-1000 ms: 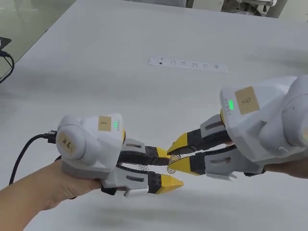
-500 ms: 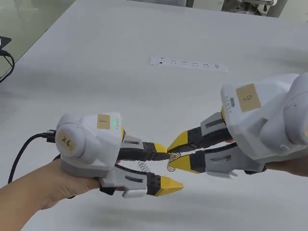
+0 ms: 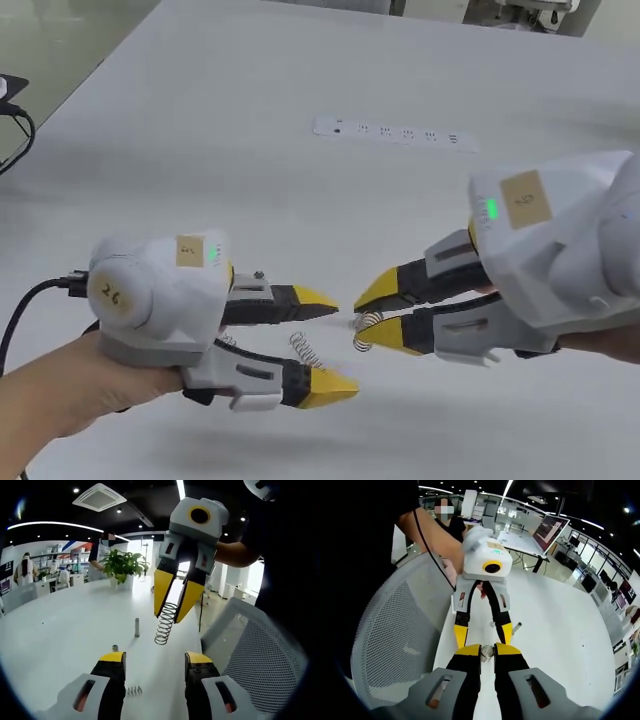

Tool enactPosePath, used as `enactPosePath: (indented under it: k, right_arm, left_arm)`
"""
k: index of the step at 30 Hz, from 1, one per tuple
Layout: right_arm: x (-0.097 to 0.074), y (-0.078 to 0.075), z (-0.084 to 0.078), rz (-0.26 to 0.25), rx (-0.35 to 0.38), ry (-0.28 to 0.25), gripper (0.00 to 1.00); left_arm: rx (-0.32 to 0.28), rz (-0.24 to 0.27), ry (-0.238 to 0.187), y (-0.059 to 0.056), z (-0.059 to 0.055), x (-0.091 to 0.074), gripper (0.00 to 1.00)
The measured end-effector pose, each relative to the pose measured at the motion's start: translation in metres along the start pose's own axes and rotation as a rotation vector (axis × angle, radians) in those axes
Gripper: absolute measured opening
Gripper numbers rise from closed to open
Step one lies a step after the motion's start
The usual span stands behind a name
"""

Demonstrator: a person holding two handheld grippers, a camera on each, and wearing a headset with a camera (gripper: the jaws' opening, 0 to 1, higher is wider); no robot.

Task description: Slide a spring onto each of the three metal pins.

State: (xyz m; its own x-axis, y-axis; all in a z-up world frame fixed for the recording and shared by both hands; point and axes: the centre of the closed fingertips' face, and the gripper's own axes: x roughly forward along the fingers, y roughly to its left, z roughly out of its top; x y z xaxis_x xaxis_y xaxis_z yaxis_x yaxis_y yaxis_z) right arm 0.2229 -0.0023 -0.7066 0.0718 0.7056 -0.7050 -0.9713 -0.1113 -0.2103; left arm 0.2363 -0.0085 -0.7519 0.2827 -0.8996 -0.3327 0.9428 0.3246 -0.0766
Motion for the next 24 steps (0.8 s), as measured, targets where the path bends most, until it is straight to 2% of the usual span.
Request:
enactPosePath:
  k: [7,14,19,24]
  right_arm:
    - [-0.002,-0.003,-0.005,-0.011,0.007,0.010,0.06]
    - [-0.008,-0.007,-0.015,-0.031,0.020,0.023,0.06]
    - [-0.015,-0.011,-0.023,-0.048,0.040,0.032,0.06]
    - [-0.019,-0.014,-0.031,-0.067,0.058,0.041,0.06]
  left_arm:
    - [-0.020,0.046,0.004,0.010,-0.006,-0.014,0.45]
    - [-0.035,0.076,0.047,0.015,-0.022,-0.027,0.49]
    - [-0.062,0.105,0.043,0.021,-0.026,-0.039,0.54]
    - [-0.069,0.136,0.043,0.027,-0.029,-0.048,0.54]
